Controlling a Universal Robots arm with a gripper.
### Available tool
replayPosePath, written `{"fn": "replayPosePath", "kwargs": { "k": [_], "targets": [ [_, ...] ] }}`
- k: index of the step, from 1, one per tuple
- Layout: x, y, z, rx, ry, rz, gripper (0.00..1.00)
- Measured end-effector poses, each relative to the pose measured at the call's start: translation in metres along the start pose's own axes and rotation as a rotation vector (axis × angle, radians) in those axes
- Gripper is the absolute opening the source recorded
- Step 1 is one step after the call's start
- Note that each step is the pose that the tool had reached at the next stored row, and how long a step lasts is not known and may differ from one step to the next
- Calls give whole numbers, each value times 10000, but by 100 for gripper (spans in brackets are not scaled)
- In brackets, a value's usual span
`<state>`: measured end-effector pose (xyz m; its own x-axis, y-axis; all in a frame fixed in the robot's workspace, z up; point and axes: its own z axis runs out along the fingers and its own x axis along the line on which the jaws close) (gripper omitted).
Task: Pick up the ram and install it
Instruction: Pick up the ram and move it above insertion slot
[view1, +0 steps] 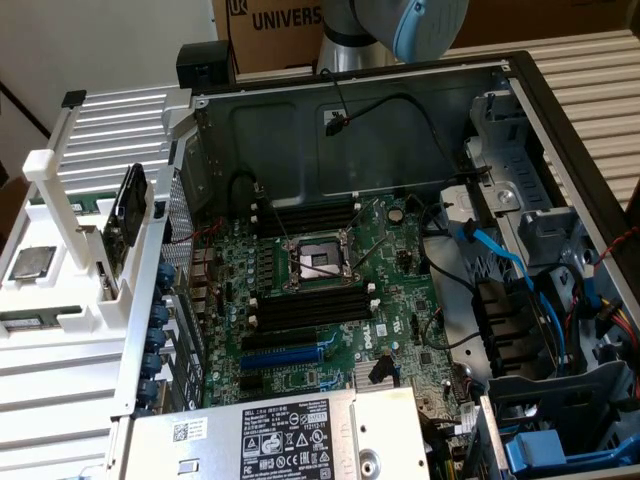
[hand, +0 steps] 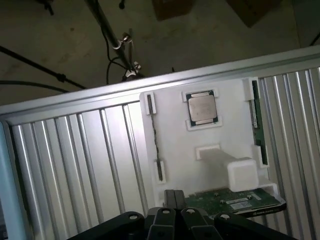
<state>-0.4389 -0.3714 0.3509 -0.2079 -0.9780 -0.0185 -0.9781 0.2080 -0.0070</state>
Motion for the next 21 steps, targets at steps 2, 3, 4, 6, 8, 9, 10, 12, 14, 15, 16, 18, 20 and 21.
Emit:
{"fn": "replayPosePath", "kwargs": {
  "k": [2,3,4,6,8,9,10,12,14,15,16,18,20,21],
  "targets": [
    [7,31,11,67,-21,-7,10],
    [11,51,18,104,-44,-12,10],
    [22,99,36,155,-113,-60,10],
    [28,127,108,149,-150,-181,10],
    [29,124,148,126,-179,-229,10],
    [28,118,154,92,-192,-239,10],
    [26,110,160,36,-207,-252,10],
    [23,97,166,-109,-221,-267,10],
    [21,87,207,-277,-225,-307,10],
    [21,87,225,-277,-226,-319,10],
    [23,87,260,-279,-225,-337,10],
    [23,87,297,-280,-226,-353,10],
    [24,87,334,-279,-228,-371,10],
    [24,88,352,-281,-230,-379,10]
  ]
}}
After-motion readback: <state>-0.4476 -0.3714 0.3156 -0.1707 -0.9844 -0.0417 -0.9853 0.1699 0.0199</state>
